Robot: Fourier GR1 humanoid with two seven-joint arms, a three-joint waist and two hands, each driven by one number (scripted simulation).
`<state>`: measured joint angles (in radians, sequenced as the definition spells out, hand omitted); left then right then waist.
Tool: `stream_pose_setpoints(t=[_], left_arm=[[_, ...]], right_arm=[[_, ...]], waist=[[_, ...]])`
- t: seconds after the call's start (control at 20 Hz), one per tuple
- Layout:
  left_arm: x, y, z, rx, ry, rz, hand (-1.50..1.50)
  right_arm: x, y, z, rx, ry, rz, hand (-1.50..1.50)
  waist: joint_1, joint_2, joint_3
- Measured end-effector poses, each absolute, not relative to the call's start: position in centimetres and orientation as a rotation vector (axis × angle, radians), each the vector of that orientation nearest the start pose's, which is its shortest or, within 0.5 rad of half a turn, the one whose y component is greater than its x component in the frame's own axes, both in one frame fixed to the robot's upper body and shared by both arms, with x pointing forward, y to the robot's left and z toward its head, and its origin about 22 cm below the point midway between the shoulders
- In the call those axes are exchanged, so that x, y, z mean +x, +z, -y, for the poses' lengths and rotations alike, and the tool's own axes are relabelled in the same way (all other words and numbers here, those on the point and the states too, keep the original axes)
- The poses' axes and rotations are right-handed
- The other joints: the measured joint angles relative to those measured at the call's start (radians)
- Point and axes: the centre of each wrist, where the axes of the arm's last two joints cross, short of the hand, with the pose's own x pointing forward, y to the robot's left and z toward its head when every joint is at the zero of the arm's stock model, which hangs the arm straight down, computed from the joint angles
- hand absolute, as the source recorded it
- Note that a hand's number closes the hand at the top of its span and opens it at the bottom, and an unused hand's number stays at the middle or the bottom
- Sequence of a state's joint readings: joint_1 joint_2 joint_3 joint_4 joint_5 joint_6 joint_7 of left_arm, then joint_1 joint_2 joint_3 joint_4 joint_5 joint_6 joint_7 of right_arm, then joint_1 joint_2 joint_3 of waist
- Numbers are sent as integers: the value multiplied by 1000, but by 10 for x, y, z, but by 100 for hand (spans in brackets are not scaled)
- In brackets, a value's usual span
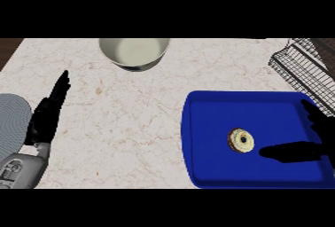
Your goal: Pick the cupcake from the tray and place it in the tiered basket
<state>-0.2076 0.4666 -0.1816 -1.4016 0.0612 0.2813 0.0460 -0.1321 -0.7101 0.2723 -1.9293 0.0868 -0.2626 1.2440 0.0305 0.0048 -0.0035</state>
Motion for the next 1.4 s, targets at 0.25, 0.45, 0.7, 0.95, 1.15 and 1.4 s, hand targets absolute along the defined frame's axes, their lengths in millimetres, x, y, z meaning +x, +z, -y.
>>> stream_pose_setpoints(t=[0.25,0.45,0.7,0.95,1.15,1.4], left_arm=[[286,36,-295,423,-250,1541,0],[282,34,-298,428,-248,1537,0],[278,33,-299,431,-244,1534,0],[279,33,-297,441,-235,1535,0],[280,34,-299,438,-238,1530,0],[278,32,-298,434,-234,1531,0]], right_arm=[[247,124,252,-651,301,763,-150],[251,113,243,-656,334,747,-150],[254,102,232,-691,382,735,-150],[255,96,227,-730,419,732,-150],[256,91,220,-744,435,731,-150],[262,83,212,-732,431,718,-150]], waist=[[-9,-3,0],[-14,-5,1],[-19,-7,0],[-27,-8,0],[-30,-9,-1],[-31,-8,-1]])
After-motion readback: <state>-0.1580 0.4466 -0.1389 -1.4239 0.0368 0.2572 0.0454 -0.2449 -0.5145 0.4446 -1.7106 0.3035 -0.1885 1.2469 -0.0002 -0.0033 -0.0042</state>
